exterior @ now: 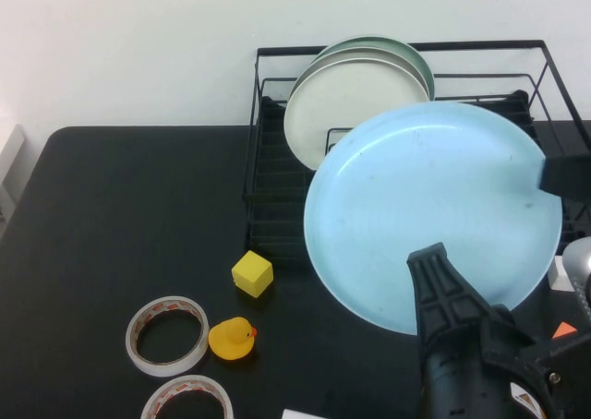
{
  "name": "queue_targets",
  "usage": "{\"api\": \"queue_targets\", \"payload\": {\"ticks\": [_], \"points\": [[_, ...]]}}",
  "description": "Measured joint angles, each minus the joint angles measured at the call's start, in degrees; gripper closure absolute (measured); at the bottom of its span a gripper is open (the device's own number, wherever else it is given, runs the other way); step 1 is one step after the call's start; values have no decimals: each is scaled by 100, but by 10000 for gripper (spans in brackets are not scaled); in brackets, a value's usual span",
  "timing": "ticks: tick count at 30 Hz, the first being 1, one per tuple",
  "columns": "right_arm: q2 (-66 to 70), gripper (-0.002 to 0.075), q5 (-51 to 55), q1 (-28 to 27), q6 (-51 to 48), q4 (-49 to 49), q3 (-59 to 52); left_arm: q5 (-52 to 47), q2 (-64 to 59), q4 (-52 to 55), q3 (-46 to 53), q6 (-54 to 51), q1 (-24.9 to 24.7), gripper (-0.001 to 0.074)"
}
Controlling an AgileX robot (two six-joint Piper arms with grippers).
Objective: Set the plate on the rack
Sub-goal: Hand over the plate
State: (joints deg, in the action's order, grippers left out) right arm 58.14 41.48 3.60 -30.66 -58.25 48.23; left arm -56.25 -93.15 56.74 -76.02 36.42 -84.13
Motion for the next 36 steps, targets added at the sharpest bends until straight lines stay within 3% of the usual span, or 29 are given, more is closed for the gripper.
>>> {"api": "queue_targets", "payload": {"ticks": [6,14,17,22,28,32,36], "points": [[763,193,316,0,-296,-122,370,60,0,55,0,130,0,731],[1255,213,474,0,-1053,-814,405,273,0,66,0,235,0,731],[1340,302,486,0,-1159,-868,405,271,0,73,0,273,0,731],[1353,601,486,0,-1318,-951,405,285,0,73,0,283,0,731],[1353,619,486,0,-1474,-1061,405,285,0,84,0,433,0,729],[1353,619,486,0,-1534,-1063,405,285,8,151,0,669,0,635],[1353,619,486,0,-1703,-1085,405,256,8,598,0,1375,0,402]]}}
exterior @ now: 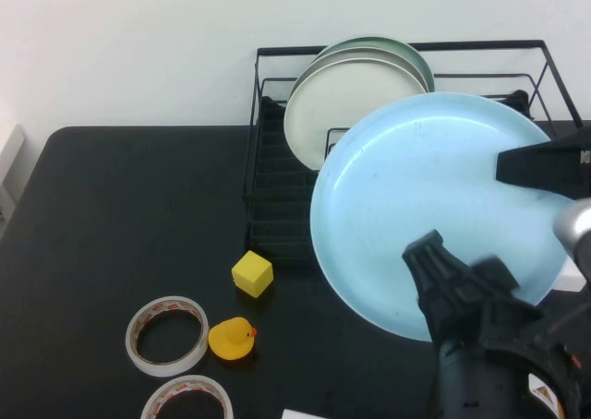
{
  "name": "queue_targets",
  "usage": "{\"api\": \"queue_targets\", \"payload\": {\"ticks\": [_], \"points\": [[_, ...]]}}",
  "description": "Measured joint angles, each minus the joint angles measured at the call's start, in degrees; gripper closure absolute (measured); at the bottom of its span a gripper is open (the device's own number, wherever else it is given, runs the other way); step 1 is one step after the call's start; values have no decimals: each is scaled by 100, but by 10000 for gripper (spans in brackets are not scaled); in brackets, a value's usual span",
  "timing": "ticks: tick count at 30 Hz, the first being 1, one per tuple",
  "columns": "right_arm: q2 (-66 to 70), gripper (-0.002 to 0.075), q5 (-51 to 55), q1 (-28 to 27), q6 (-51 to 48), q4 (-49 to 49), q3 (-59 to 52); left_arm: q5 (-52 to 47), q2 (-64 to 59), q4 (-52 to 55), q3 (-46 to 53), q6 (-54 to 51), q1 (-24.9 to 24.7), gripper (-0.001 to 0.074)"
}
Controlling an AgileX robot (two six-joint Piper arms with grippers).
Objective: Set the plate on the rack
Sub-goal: Hand over the plate, then place the plate on the rack
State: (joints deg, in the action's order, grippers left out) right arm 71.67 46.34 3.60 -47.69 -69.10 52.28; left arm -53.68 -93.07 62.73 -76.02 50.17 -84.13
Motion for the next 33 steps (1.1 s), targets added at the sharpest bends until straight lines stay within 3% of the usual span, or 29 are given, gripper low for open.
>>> {"api": "queue_targets", "payload": {"ticks": [3,7,11,19,25,33], "points": [[0,619,0,0,-329,-117,45,-140,16,328,0,597,0,285],[10,619,-47,12,-888,-164,304,-257,182,397,0,1091,0,268],[10,619,-312,24,-1324,64,718,-190,608,420,0,1450,0,363],[113,619,-488,24,-1435,1057,1520,84,1829,-262,131,1583,0,684],[657,619,35,24,-1559,1632,2332,1119,3097,-662,1060,1668,0,731],[1567,619,405,24,-3102,1777,3538,1588,4487,-718,2244,2830,-10,735]]}}
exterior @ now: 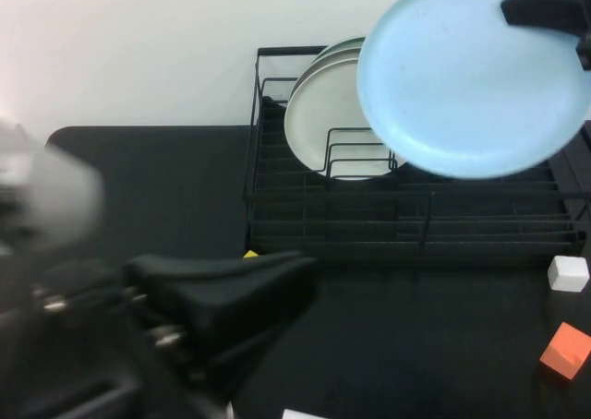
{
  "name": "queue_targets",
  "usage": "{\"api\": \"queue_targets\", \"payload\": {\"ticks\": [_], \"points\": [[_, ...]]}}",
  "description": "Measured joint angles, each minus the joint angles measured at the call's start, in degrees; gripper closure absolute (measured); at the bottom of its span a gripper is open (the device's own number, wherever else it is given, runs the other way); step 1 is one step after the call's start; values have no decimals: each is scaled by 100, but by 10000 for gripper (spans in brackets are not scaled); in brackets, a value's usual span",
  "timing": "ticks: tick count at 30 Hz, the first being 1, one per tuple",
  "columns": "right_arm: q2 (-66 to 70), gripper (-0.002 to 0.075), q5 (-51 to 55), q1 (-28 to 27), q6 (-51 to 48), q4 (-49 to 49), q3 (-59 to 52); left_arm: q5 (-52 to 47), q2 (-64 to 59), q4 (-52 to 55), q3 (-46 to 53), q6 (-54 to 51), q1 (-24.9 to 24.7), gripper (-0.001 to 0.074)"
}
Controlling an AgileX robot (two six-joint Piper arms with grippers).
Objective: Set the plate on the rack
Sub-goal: Place the plate on the rack
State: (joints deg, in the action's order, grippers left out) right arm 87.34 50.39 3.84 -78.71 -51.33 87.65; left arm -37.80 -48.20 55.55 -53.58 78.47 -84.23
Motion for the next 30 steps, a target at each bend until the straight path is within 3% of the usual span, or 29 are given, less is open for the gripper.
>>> {"api": "queue_targets", "payload": {"ticks": [9,14,25,30], "points": [[931,619,49,0,-1931,-721,1030,-95,1235,594,844,1377,0,735],[1502,619,190,9,-2621,-1079,1450,-939,1640,994,1259,2019,0,735],[2750,619,474,23,-3065,-1103,2546,-2660,1889,1038,1714,2146,0,735],[3295,619,474,115,-3115,-1116,3261,-2631,2205,945,2061,2313,0,735]]}}
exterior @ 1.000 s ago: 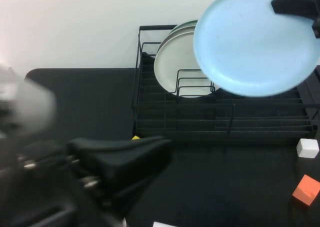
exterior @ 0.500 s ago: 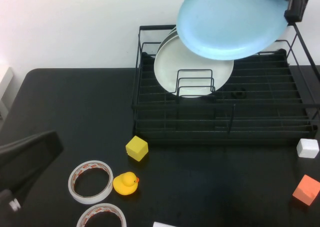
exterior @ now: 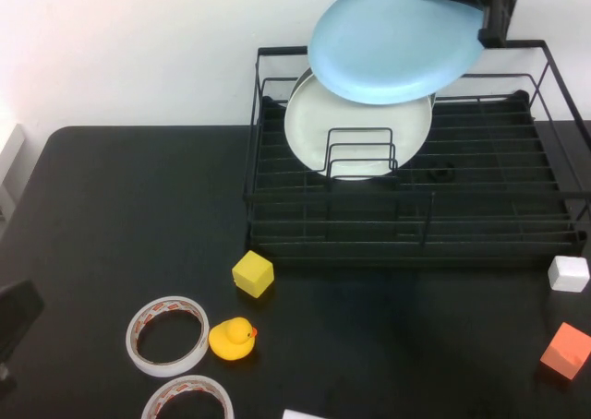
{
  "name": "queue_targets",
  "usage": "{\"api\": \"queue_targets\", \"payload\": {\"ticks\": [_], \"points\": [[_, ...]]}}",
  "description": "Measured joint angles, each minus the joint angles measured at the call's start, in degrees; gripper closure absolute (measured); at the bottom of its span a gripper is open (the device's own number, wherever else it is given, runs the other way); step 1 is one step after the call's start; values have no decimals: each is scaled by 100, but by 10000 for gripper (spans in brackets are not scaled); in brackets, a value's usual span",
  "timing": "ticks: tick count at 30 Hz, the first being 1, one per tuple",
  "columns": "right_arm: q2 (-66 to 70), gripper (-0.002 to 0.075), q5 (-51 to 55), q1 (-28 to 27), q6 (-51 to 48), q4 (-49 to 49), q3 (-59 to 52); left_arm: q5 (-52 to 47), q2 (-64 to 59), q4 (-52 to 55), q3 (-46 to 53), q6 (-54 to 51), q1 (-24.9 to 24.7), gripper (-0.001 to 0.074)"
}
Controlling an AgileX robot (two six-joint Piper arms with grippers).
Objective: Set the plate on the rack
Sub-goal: Place the plate on the rack
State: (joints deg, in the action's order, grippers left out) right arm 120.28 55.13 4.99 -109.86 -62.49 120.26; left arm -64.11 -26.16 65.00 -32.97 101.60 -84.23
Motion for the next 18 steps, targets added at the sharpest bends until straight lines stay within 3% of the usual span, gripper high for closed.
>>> {"api": "queue_targets", "payload": {"ticks": [6,18], "points": [[568,619,117,118,201,-78,575,188,398,-2,404,379,0,736],[799,619,324,132,409,129,638,303,590,44,499,616,0,736]]}}
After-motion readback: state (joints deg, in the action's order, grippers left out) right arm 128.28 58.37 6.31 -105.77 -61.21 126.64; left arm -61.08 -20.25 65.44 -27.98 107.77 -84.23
